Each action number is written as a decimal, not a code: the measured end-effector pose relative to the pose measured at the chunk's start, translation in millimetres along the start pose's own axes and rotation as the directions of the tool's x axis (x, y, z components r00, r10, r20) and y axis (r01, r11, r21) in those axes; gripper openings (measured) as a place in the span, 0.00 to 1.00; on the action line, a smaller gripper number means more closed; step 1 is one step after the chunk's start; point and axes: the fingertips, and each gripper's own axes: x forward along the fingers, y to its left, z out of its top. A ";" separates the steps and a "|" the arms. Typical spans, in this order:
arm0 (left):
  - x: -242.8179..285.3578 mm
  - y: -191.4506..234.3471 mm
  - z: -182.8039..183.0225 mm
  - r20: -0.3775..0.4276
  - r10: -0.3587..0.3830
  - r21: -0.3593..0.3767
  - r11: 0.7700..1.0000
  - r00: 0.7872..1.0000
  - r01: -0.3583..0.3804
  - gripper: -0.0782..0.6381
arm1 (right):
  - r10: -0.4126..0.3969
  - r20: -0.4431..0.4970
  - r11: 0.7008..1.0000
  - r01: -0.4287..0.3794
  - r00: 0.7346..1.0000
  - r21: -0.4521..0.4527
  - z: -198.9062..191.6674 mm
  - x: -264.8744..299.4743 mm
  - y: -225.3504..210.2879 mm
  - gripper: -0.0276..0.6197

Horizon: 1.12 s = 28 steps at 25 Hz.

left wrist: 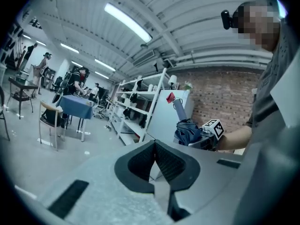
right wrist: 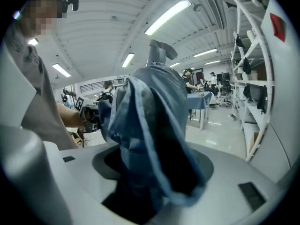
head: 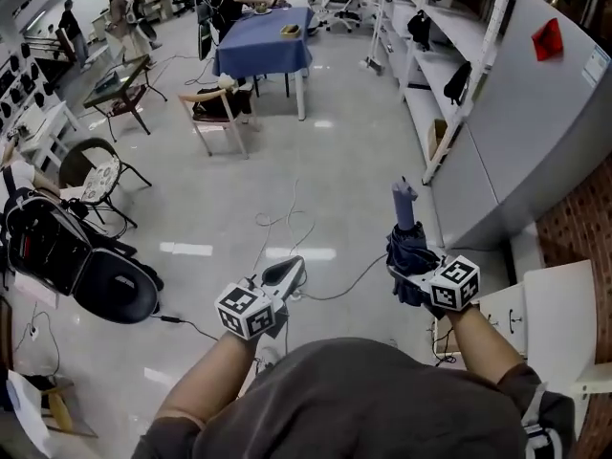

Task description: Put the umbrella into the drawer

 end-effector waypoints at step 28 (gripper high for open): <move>338.7 -136.3 -367.3 -0.479 -0.363 -0.218 0.931 0.799 0.292 0.11 | -0.372 -0.464 0.605 0.589 0.804 0.536 -598.6 -198.6 -269.4 0.44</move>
